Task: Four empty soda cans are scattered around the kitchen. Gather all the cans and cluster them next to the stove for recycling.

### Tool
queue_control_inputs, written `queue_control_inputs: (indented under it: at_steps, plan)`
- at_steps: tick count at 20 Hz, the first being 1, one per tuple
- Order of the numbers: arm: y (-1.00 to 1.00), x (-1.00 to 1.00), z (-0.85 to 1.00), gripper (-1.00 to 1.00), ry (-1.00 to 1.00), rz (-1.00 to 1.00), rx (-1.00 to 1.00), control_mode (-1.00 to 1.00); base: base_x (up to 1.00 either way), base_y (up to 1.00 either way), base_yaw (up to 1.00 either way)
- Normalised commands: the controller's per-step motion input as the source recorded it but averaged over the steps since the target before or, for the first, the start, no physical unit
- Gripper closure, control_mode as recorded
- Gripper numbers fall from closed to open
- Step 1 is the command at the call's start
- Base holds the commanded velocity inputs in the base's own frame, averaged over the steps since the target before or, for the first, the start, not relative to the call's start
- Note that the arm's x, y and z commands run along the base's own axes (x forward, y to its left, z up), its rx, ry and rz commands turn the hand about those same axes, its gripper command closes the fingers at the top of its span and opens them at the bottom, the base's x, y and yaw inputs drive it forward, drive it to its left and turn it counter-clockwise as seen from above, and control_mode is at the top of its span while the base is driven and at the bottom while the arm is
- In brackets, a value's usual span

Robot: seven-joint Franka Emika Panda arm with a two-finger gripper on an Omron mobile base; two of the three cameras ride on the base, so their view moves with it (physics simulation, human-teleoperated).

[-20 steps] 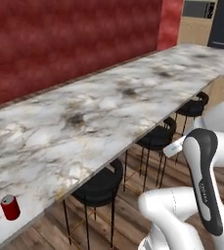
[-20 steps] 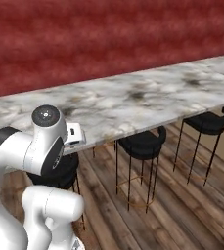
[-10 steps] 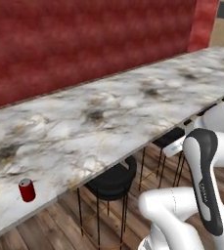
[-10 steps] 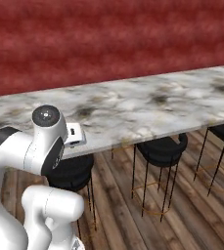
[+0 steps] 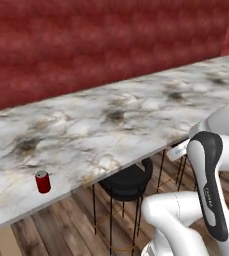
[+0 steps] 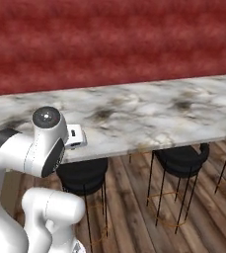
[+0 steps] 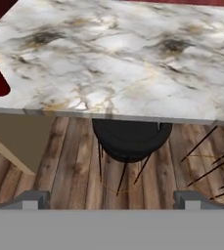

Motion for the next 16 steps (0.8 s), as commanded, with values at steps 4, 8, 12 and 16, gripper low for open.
queue_control_inputs:
  at_steps: [4, 8, 12, 16]
  plan:
    - [0.0, 0.0, 0.0, -1.0, 0.0, 0.0, 0.0, 1.0, 0.01, 0.31, 0.23]
    - [0.0, 0.0, 0.0, -1.0, 0.0, 0.0, 0.0, 1.0, 0.0, 0.29, 0.23]
    - [0.0, 0.0, 0.0, -1.0, 0.0, 0.0, 0.0, 1.0, 0.0, 0.27, 0.23]
    - [0.0, 0.0, 0.0, -1.0, 0.0, 0.0, 0.0, 1.0, 0.0, 0.32, 0.21]
